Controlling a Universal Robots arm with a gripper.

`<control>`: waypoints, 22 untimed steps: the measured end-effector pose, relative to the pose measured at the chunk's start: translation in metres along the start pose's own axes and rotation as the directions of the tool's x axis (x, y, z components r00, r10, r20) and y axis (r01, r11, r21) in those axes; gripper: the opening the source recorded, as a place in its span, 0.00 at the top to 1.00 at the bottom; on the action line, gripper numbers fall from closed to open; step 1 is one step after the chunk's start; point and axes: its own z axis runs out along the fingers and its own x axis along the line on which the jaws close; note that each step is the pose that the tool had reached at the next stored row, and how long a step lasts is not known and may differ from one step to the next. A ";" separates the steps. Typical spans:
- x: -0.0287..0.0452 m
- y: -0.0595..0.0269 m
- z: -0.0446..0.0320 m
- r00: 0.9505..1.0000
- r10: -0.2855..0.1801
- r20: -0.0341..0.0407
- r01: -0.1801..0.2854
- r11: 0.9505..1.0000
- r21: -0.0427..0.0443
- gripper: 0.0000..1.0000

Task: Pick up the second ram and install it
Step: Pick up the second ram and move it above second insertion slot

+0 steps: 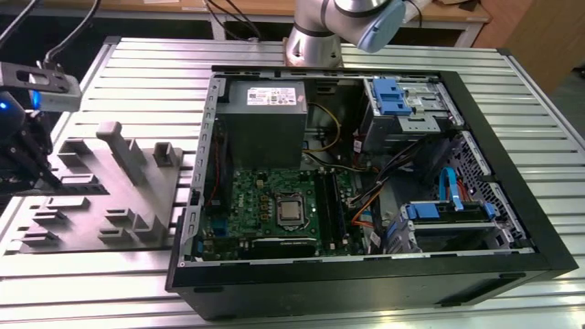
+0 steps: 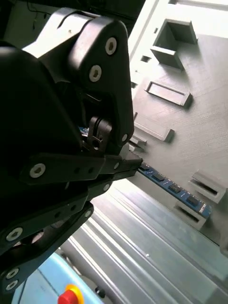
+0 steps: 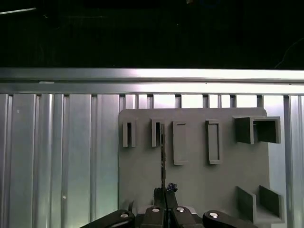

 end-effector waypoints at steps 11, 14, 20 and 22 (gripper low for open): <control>-0.0010 0.0013 -0.0399 1.000 0.000 0.000 0.000 1.000 0.007 0.89; -0.0013 0.0016 -0.0499 1.000 0.000 0.000 0.000 1.000 0.009 0.89; -0.0018 0.0022 -0.0677 1.000 0.000 0.000 0.000 1.000 0.017 0.89; -0.0020 0.0023 -0.0731 1.000 -0.001 0.000 0.001 1.000 0.021 0.89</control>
